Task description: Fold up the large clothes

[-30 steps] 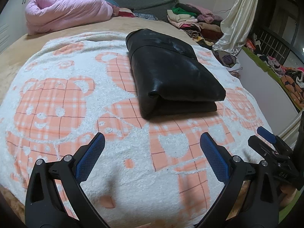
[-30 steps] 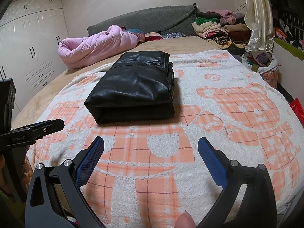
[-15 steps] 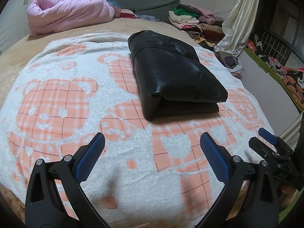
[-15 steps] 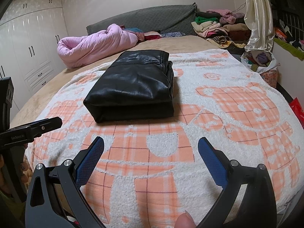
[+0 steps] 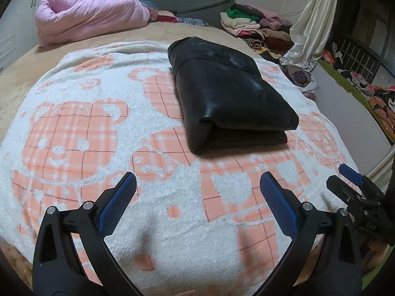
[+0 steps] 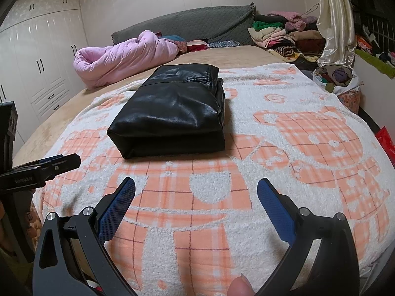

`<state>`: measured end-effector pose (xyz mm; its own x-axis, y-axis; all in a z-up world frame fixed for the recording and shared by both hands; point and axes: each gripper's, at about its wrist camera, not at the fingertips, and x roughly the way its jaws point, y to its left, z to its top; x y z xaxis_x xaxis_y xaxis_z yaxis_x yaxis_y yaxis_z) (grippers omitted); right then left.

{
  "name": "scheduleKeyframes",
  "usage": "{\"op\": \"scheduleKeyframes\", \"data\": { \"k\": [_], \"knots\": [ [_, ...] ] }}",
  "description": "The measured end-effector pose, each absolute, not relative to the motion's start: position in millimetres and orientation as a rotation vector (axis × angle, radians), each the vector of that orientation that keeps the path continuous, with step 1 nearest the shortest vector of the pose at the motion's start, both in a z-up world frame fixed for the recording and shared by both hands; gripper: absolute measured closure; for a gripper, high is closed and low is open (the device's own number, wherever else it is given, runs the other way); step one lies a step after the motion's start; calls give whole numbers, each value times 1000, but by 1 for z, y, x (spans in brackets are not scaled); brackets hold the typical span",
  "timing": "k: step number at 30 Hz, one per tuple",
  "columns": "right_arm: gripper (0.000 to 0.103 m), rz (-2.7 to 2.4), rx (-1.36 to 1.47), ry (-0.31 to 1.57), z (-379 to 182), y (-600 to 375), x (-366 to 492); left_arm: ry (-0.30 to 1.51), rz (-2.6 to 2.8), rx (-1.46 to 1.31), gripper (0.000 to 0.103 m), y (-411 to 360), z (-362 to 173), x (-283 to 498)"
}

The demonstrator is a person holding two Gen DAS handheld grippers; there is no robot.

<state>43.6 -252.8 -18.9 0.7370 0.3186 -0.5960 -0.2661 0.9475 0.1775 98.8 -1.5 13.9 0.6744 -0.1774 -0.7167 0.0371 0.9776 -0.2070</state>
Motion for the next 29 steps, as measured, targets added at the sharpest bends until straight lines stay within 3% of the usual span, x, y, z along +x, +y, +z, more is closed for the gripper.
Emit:
{"op": "scheduleKeyframes", "data": {
  "k": [12, 19, 25, 29],
  "knots": [
    [4, 291, 90, 653, -12, -260, 41, 858, -116, -195, 9, 0, 6, 99],
    [4, 112, 200, 582, 6, -327, 14, 873, -84, -238, 9, 27, 6, 102],
    [4, -453, 359, 575, -19, -505, -38, 900, 166, -281, 9, 151, 6, 122],
    [4, -899, 439, 733, -75, -641, -82, 917, 401, -328, 9, 267, 4, 127]
  ]
}}
